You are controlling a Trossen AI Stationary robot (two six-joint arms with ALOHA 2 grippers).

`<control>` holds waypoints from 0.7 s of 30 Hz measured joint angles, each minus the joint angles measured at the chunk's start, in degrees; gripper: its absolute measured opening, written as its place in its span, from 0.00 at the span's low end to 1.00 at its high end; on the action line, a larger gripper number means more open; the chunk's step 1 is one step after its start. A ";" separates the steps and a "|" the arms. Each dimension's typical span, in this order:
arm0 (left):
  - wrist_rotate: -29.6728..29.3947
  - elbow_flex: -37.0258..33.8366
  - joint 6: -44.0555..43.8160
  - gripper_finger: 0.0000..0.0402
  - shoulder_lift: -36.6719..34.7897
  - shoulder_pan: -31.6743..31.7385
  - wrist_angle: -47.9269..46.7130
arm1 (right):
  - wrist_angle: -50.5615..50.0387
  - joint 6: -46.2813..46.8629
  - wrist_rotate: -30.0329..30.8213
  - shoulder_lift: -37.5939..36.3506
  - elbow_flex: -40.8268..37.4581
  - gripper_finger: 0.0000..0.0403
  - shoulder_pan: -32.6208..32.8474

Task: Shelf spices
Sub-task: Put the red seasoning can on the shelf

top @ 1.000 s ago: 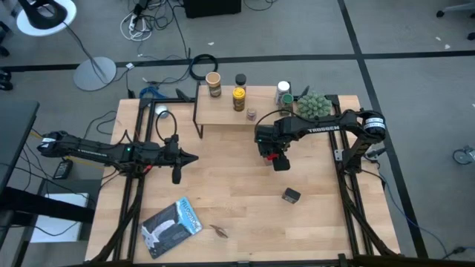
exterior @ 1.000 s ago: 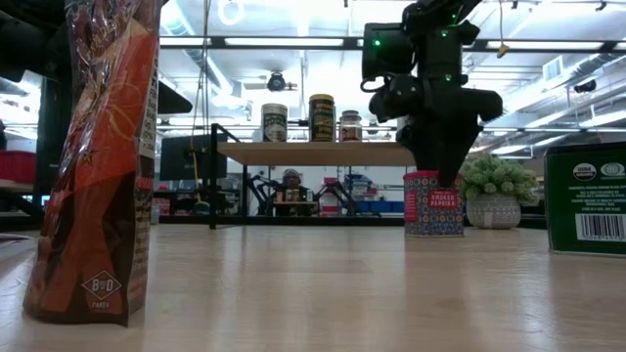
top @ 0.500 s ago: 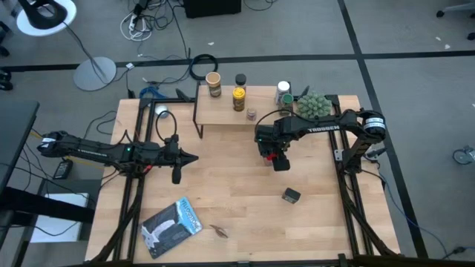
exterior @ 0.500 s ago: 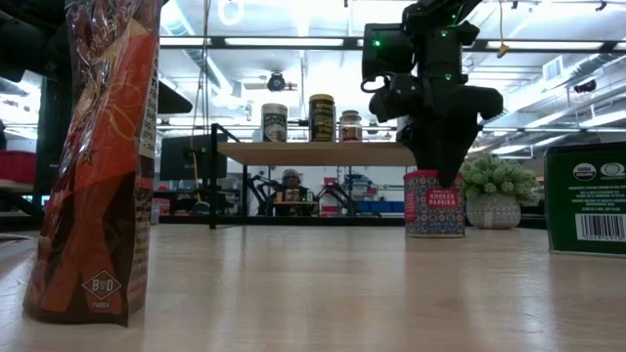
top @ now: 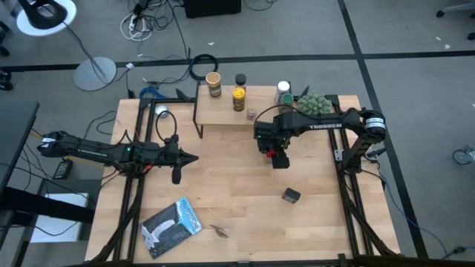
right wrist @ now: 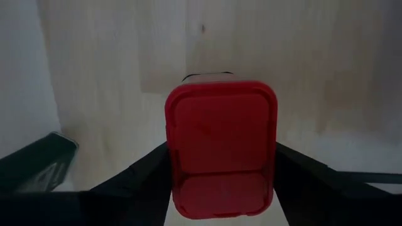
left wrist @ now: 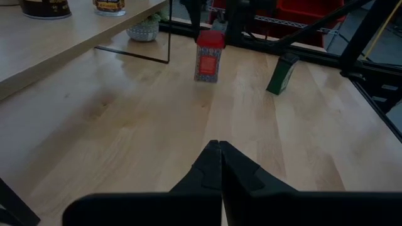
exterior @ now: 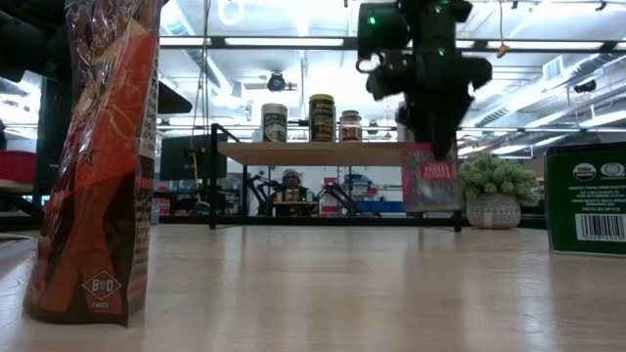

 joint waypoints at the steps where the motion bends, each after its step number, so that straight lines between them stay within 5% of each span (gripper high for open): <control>1: 0.18 0.00 0.00 0.00 0.00 -0.01 0.02 | -0.72 0.00 0.07 0.00 1.16 0.59 0.12; 21: 0.10 0.00 0.22 0.00 -0.02 -0.01 -0.02 | -19.39 1.35 9.51 -0.07 36.80 0.57 -0.55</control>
